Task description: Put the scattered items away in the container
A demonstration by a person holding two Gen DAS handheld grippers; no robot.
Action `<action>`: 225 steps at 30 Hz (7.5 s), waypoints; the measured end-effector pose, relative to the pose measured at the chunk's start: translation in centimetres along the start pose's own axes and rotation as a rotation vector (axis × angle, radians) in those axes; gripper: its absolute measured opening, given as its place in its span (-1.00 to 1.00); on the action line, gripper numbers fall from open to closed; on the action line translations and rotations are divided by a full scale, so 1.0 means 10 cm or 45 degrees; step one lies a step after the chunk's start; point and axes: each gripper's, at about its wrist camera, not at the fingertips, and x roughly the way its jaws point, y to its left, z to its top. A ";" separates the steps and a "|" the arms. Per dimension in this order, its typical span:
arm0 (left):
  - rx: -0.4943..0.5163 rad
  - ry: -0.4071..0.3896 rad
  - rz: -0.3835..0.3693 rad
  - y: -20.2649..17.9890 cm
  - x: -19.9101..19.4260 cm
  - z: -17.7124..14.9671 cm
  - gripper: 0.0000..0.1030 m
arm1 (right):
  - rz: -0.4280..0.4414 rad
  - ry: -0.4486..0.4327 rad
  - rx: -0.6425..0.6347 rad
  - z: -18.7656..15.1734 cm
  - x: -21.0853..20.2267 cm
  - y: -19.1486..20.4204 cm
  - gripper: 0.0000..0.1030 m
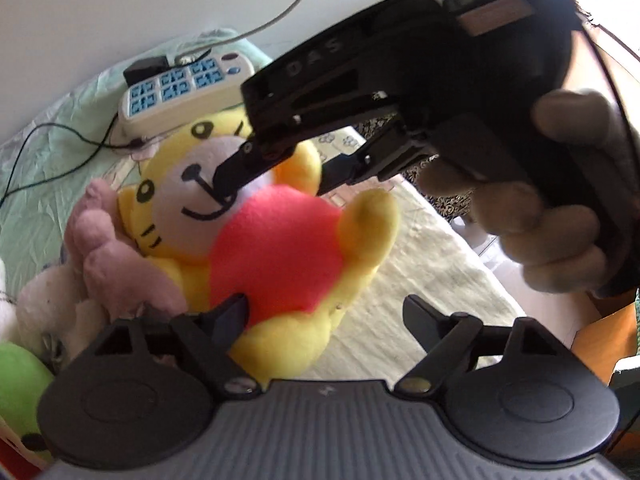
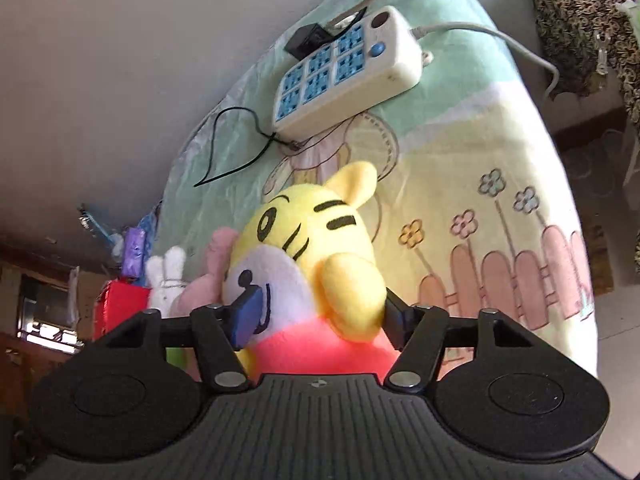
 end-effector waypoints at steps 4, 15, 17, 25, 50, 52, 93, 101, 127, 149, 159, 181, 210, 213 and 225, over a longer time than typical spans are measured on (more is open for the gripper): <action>-0.020 0.028 0.003 0.07 0.07 -0.08 0.61 | -0.033 0.031 -0.133 -0.22 0.07 0.19 0.16; 0.060 0.001 -0.016 -0.09 -0.11 -0.18 0.16 | -0.207 -0.101 -0.140 -0.62 -0.14 0.36 -0.08; 0.079 -0.006 -0.066 -0.16 -0.17 -0.25 0.11 | -0.232 -0.139 -0.090 -0.76 -0.24 0.33 -0.13; 0.241 -0.166 -0.081 -0.55 -0.66 -0.42 0.10 | -0.381 -0.385 -0.110 -1.20 -0.67 0.61 -0.14; -0.156 -0.393 0.145 2.12 -2.30 -1.49 0.27 | -0.214 -0.472 -0.450 -1.56 0.98 3.43 -0.27; -0.150 -0.389 0.118 2.24 -2.29 -1.55 0.30 | -0.332 -0.517 -0.485 -1.60 1.11 3.59 -0.27; -0.057 -0.295 -0.137 2.98 -2.03 -1.49 0.54 | -0.545 -0.571 -0.269 -1.81 1.77 3.57 -0.50; -0.092 -0.263 -0.213 3.02 -1.99 -1.53 0.64 | -0.421 -0.519 -0.297 -1.81 1.62 3.52 -0.34; -0.246 -0.187 -0.331 3.20 -1.66 -1.29 0.96 | -0.601 -0.468 -0.608 -1.51 1.89 3.66 -0.31; -0.263 -0.278 -0.375 3.09 -2.06 -1.57 0.95 | -0.458 -0.450 -0.545 -1.54 1.75 3.56 -0.11; -0.340 -0.362 -0.145 3.37 -2.39 -1.56 0.94 | -0.307 -0.340 -0.424 -1.64 1.50 3.48 -0.02; -0.351 -0.070 0.075 3.75 -1.83 -1.63 -0.09 | -0.407 -0.260 -0.182 -1.64 1.73 3.52 -0.16; -0.202 -0.152 -0.193 3.16 -1.76 -1.39 -1.00 | -0.539 -0.437 -0.588 -1.72 1.82 4.08 -0.64; -0.243 -0.067 -0.208 3.28 -1.51 -1.38 -1.00 | -0.527 -0.408 -0.537 -1.73 1.83 3.91 -0.66; -0.320 -0.044 -0.049 3.62 -1.77 -1.38 -0.83 | -0.321 -0.433 -0.185 -1.53 1.71 3.42 -0.31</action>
